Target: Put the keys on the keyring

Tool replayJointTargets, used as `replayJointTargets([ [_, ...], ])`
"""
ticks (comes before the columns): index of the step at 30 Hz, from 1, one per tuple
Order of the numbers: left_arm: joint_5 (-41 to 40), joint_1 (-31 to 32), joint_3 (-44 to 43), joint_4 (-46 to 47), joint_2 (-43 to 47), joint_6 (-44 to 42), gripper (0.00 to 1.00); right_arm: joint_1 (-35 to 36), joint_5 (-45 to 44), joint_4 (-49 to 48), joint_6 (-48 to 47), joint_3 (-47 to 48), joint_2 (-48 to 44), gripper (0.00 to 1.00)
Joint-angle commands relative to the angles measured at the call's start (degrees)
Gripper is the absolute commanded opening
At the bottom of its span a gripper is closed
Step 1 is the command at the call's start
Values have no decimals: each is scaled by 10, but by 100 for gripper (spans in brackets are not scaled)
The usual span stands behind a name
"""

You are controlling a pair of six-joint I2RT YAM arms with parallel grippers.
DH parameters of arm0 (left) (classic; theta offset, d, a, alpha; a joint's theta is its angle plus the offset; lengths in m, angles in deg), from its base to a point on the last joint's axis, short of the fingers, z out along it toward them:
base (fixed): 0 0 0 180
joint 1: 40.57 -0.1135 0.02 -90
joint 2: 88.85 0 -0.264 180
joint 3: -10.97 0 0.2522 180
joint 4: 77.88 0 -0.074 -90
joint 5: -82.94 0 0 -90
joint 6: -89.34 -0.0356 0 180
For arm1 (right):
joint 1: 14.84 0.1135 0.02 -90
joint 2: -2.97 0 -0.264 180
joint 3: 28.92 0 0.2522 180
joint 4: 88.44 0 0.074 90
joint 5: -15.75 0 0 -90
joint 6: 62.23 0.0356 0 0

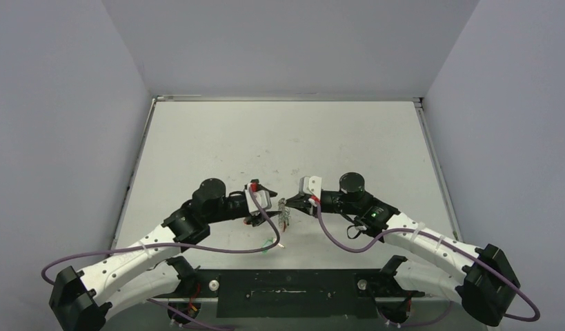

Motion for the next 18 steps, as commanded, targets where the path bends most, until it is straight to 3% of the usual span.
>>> replayJointTargets([
  [1, -17, 3, 47, 119, 45, 50, 46, 1, 0, -164, 80, -18, -32, 0],
  [10, -14, 3, 135, 273, 94, 115, 25, 4, 21, -226, 116, -45, -44, 0],
  [18, -20, 3, 134, 295, 93, 117, 25, 4, 33, -222, 115, -44, -48, 0],
])
